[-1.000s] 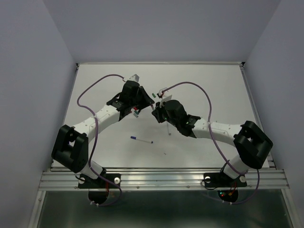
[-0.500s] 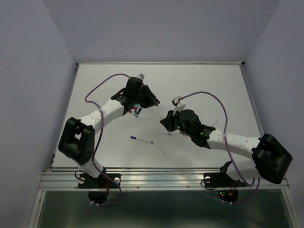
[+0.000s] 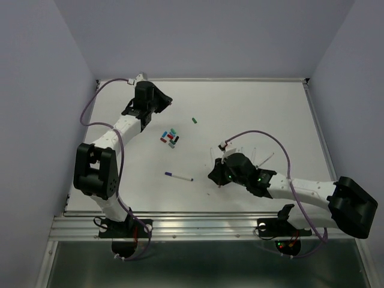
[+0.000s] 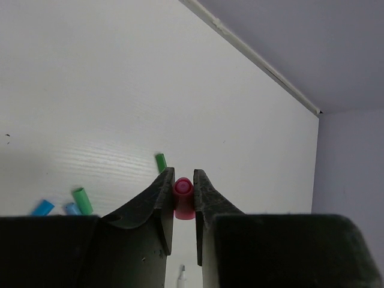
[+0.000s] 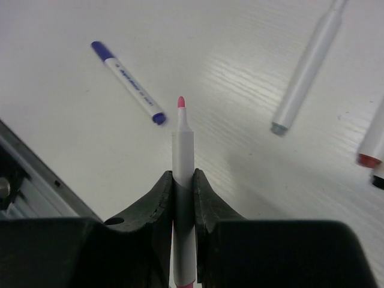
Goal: Open the pen caps
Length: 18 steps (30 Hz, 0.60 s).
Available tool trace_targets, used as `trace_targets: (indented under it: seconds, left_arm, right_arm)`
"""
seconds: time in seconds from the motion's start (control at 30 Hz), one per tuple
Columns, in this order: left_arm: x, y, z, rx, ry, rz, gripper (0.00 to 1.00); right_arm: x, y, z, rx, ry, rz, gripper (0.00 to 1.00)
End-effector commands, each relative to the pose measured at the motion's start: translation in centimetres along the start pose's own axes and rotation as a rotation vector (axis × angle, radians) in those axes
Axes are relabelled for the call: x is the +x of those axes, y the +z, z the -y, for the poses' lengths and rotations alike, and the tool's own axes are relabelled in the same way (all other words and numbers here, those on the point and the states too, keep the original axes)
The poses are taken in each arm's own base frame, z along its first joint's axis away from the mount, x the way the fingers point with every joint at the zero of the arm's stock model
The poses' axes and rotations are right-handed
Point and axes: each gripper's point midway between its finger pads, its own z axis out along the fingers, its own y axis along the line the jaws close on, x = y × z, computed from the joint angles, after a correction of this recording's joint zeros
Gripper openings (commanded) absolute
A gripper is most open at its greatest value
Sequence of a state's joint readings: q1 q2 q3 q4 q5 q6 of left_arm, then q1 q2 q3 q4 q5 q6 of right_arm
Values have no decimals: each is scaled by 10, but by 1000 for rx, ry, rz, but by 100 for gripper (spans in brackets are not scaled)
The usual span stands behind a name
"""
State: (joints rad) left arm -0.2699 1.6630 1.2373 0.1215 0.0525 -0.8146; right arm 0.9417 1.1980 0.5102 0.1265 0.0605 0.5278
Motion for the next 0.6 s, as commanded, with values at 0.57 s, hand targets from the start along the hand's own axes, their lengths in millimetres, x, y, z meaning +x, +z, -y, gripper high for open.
trace_targets:
  seconds: [0.57]
  left_arm:
    - [95, -48, -118, -301, 153, -262, 0]
  right_arm:
    - [-52, 38, 114, 507, 97, 104, 14]
